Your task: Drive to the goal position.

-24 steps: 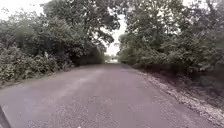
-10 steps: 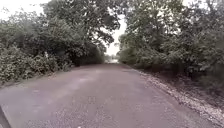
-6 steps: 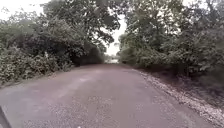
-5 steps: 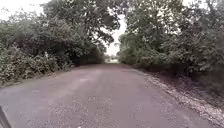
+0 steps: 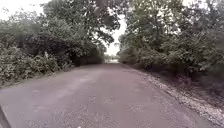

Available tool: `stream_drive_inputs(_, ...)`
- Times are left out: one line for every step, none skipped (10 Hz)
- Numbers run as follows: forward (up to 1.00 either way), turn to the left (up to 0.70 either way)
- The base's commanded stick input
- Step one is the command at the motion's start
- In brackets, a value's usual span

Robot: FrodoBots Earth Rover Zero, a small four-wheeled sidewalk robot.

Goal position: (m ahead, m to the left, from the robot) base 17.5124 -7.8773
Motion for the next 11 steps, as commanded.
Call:
stream_drive_inputs(1.0, 0.02)
stream_drive_inputs(0.59, 0.02)
stream_drive_inputs(-0.16, 0.02)
stream_drive_inputs(-0.61, 0.03)
stream_drive_inputs(-0.82, 0.02)
stream_drive_inputs(-0.99, 0.02)
stream_drive_inputs(-0.52, 0.02)
stream_drive_inputs(0.2, 0.01)
stream_drive_inputs(0.58, 0.02)
stream_drive_inputs(0.96, 0.02)
stream_drive_inputs(1.0, 0.02)
